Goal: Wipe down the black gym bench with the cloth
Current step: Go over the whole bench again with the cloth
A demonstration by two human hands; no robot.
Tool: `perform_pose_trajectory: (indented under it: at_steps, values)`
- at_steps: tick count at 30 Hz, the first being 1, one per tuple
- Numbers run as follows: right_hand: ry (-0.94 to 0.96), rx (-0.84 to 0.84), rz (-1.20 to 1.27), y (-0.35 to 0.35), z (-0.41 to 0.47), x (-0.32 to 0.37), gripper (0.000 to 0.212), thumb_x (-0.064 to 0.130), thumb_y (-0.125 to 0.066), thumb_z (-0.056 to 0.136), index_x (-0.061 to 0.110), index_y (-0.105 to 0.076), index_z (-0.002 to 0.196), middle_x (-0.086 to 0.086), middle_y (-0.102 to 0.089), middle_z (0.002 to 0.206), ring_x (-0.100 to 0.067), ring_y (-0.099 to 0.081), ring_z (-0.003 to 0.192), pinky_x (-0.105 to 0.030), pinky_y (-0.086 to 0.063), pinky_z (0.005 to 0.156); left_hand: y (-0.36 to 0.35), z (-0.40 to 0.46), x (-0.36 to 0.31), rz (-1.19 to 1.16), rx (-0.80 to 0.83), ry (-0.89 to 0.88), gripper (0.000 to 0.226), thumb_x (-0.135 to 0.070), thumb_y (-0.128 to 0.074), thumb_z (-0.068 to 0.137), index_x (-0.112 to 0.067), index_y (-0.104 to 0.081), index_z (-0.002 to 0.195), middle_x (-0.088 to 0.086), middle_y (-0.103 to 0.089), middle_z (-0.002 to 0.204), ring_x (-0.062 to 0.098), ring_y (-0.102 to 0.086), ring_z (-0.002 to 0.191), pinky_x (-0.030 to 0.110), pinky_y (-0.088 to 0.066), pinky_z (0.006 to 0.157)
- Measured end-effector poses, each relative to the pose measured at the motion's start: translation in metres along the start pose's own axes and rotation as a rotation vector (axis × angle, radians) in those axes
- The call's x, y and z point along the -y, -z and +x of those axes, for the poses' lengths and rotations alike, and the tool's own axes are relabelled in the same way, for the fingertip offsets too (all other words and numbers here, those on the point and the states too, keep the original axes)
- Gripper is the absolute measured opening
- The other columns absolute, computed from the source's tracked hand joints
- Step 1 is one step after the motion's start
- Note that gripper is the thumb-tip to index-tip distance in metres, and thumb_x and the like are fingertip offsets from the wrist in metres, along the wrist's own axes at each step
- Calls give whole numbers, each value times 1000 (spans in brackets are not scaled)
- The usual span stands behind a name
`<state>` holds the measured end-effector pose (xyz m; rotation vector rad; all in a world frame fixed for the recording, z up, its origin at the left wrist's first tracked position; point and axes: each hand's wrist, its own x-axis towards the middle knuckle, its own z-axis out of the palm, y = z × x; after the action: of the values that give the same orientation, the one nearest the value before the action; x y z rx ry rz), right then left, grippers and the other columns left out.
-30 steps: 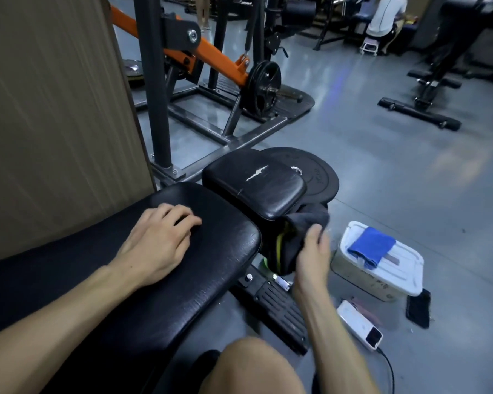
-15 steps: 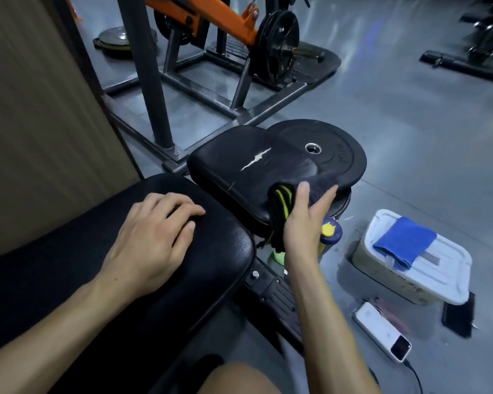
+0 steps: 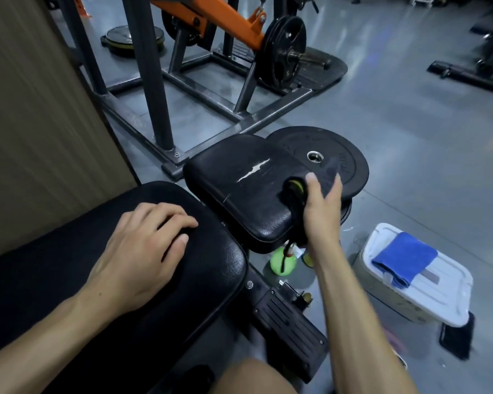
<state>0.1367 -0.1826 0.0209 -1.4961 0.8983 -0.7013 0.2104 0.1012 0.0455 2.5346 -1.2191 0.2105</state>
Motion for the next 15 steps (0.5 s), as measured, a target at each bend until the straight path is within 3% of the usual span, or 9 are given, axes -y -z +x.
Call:
perform_pose_trajectory:
  at_steps: [1, 3, 8, 11, 13, 15]
  values:
    - [-28, 74, -36, 9, 18, 7, 65, 54, -59, 90, 27, -45, 148, 6, -58, 140, -13, -54, 130, -34, -43, 107, 0, -1, 0, 0, 5, -5, 33, -36, -41, 98, -28, -64, 121, -15, -56, 121, 15, -50, 112, 34, -37, 95]
    - [-19, 155, -69, 18, 25, 12, 46, 49, -62, 91, 31, -59, 133, 10, -69, 119, -12, -64, 114, -30, -49, 94, 0, -1, 0, -4, 10, -2, 33, -36, -41, 99, -28, -64, 121, -15, -56, 122, 14, -49, 112, 34, -36, 95]
    - [75, 164, -9, 21, -25, -16, 57, 49, -60, 96, 41, -38, 148, 17, -59, 137, -4, -55, 127, -36, -42, 110, 1, -1, 0, 3, 3, -8, 32, -35, -42, 98, -29, -65, 120, -16, -56, 121, 13, -50, 111, 35, -40, 95]
    - [122, 161, -146, 20, 4, 1, 49, 45, -65, 92, 35, -51, 137, 16, -65, 119, -3, -62, 111, -24, -48, 95, 1, 0, 0, -4, -6, -11, 31, -34, -44, 98, -28, -65, 120, -15, -57, 120, 13, -51, 110, 35, -40, 95]
    - [100, 261, -280, 19, 40, 22, 42, 45, -70, 88, 30, -62, 126, 16, -69, 108, -6, -66, 102, -16, -48, 83, 1, 0, 0, 1, -4, -8, 31, -35, -44, 98, -29, -65, 120, -15, -56, 119, 13, -51, 110, 35, -40, 95]
    - [61, 390, -359, 19, 63, 35, 36, 50, -72, 84, 32, -69, 114, 10, -74, 105, -11, -69, 101, -29, -54, 90, 1, 0, 0, -3, 3, -3, 31, -36, -43, 98, -30, -64, 120, -16, -56, 119, 13, -50, 110, 34, -39, 95]
